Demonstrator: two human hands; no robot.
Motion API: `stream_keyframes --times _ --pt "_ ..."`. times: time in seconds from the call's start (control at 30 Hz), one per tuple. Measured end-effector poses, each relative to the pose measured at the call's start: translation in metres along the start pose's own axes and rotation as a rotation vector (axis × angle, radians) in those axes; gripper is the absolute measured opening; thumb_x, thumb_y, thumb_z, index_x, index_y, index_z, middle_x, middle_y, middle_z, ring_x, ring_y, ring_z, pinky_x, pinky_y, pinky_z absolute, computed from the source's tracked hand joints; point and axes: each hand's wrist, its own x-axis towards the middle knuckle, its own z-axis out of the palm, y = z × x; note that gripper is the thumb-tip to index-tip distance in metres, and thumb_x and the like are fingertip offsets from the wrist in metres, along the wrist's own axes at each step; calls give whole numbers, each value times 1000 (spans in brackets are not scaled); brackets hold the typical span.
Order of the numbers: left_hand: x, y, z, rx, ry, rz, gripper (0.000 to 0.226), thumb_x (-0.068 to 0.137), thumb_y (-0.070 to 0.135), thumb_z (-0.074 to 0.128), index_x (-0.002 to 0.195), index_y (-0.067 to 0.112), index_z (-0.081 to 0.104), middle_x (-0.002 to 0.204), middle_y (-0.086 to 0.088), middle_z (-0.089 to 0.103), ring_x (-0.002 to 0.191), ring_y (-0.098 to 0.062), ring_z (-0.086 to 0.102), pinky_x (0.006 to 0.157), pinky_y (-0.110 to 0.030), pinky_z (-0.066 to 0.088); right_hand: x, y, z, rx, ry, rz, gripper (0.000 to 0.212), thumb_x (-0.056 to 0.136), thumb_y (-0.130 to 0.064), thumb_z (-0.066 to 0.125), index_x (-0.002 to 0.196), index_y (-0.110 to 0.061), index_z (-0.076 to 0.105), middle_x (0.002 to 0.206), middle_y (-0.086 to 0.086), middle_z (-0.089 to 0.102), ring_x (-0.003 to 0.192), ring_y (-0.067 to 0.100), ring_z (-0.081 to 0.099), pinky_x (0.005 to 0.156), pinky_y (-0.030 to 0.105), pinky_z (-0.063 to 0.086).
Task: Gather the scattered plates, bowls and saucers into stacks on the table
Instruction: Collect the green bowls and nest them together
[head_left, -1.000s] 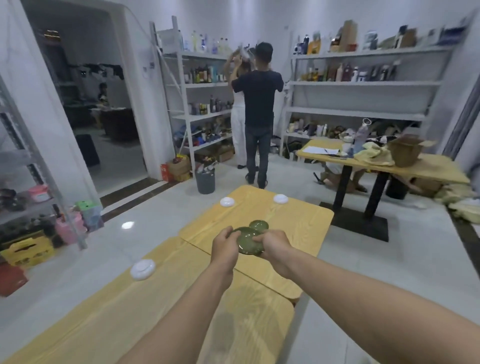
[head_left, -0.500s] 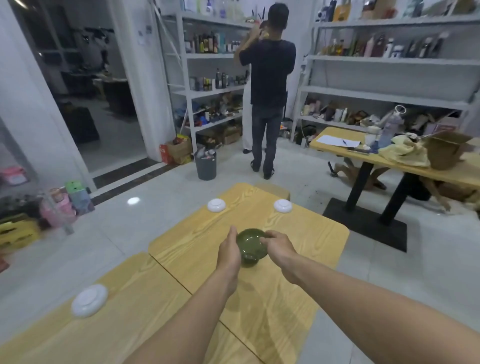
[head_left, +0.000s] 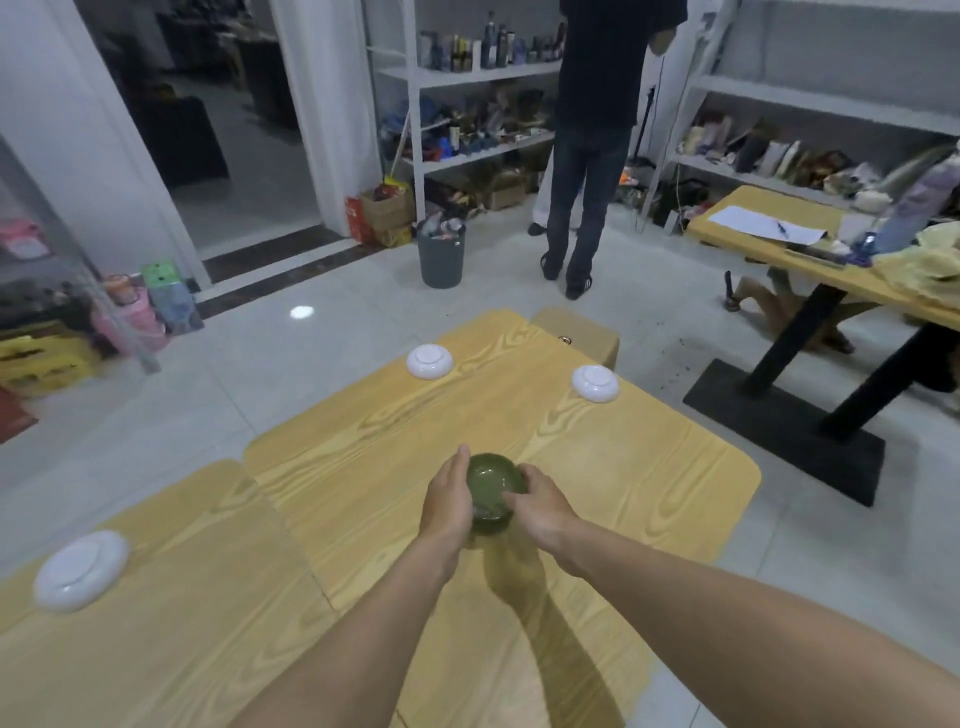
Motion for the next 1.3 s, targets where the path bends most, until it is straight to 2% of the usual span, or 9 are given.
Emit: stream_keyframes --times 0.17,0.27,0.4,0.47,0.57,0.63,0.77,1.1,1.3 --pt "22 -18 3 -9 18 -33 52 101 51 35 135 17 53 127 -3 62 115 -20 58 98 -32 43 19 12 3 -85 -57 6 49 98 -18 49 146 -20 37 136 3 53 123 21 51 100 27 40" --pt "26 -22 3 25 5 -26 57 99 57 35 137 18 54 131 -3 61 118 -20 58 105 -37 44 26 18 5 -143 -73 -11 52 100 -18 48 149 -19 31 141 4 50 126 23 49 106 31 40" --pt "24 -19 0 166 -14 30 54 101 48 40 146 20 43 147 2 46 133 -19 45 111 -32 34 27 17 4 -302 -80 -67 58 99 -20 51 152 -15 27 144 8 49 130 26 48 109 30 37" --pt "22 -16 -6 367 -15 123 55 100 39 45 151 20 34 156 3 33 143 -18 32 114 -30 26 23 12 0 -473 -42 -171 62 99 -26 51 153 -11 24 151 8 41 138 26 39 112 31 31" --pt "12 -5 -23 801 -32 309 57 100 35 45 153 25 26 163 3 15 150 -17 10 120 -33 15 10 0 -5 -876 -29 -365 65 101 -42 41 155 -15 18 159 5 27 147 26 22 120 44 16" --pt "-2 7 -38 1054 -6 383 59 100 40 41 154 29 21 164 3 5 151 -20 1 121 -38 14 -5 -13 -5 -1092 -15 -471 66 101 -49 33 156 -19 14 161 5 20 150 26 13 121 49 8" --pt "-49 33 -80 1363 102 447 66 98 53 36 155 34 9 164 2 -10 150 -29 -12 120 -52 9 -50 -48 8 -1276 44 -588 70 98 -58 27 156 -24 8 163 8 10 151 27 8 119 53 5" --pt "-214 54 -224 1455 309 450 73 95 61 35 155 33 5 163 -4 -15 149 -36 -12 116 -62 6 -205 -110 106 -1312 169 -757 75 96 -66 22 156 -27 3 163 12 6 150 29 10 120 53 8" --pt "-310 42 -315 1403 521 366 72 95 61 37 155 33 8 164 -5 -10 149 -36 -5 115 -62 9 -288 -128 183 -1262 117 -941 74 95 -66 24 156 -27 5 163 10 8 150 27 13 119 52 12"
